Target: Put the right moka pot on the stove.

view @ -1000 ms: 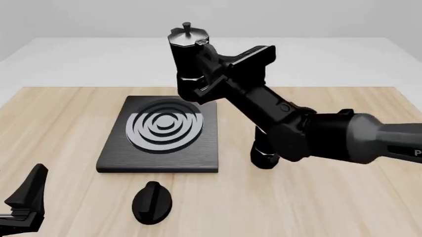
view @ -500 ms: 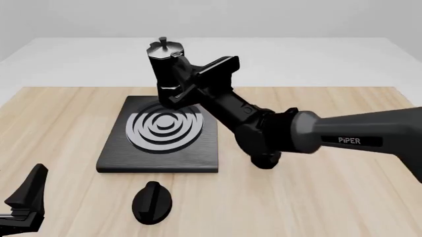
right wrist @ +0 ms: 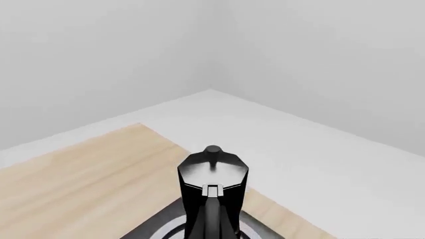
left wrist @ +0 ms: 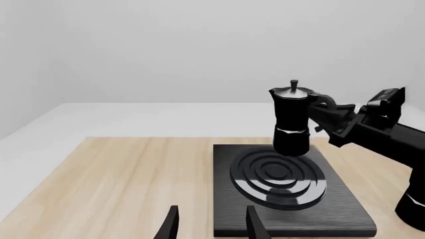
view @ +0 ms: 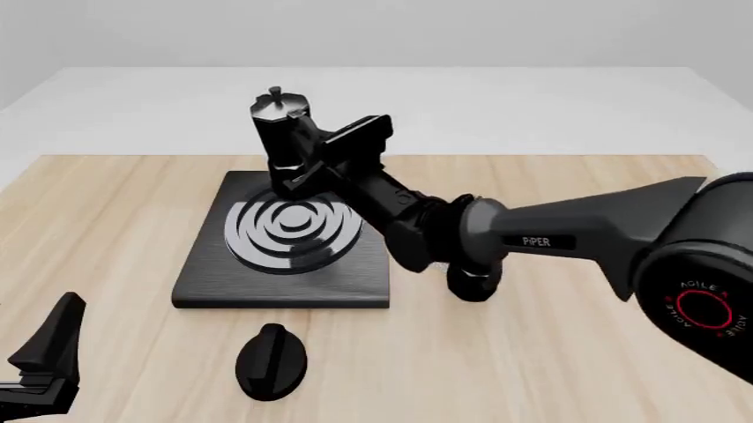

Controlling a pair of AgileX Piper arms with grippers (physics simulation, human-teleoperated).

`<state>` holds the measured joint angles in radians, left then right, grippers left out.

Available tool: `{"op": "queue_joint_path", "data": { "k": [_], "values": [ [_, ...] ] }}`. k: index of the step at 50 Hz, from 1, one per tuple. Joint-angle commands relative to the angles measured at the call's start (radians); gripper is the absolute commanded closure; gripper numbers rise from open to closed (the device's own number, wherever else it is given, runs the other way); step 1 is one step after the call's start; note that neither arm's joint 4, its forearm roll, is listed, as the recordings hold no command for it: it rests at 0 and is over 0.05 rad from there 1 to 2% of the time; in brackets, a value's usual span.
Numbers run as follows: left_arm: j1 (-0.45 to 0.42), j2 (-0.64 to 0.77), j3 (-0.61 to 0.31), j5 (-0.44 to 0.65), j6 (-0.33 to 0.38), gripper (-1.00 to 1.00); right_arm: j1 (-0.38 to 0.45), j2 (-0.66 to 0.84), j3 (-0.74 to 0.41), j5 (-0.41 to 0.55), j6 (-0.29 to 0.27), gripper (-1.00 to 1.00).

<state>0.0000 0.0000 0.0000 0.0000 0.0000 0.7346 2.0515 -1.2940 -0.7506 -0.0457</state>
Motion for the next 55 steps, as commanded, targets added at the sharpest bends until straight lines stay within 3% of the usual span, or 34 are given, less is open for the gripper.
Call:
{"op": "queue_joint_path", "data": {
  "k": [1, 12, 16, 55],
  "values": [
    [0.000, 0.000, 0.000, 0.000, 0.000, -1.00, -0.006, 0.055, -0.086, -0.012, 0.018, 1.00],
    [0.000, 0.000, 0.000, 0.000, 0.000, -1.00, -0.012, 0.104, -0.117, -0.020, 0.035, 1.00],
    [0.000, 0.000, 0.000, 0.000, 0.000, -1.00, -0.025, 0.121, -0.125, -0.024, 0.074, 1.00],
    [0.000, 0.000, 0.000, 0.000, 0.000, -1.00, -0.021, 0.178, -0.050, -0.081, 0.122, 1.00]
  ]
}}
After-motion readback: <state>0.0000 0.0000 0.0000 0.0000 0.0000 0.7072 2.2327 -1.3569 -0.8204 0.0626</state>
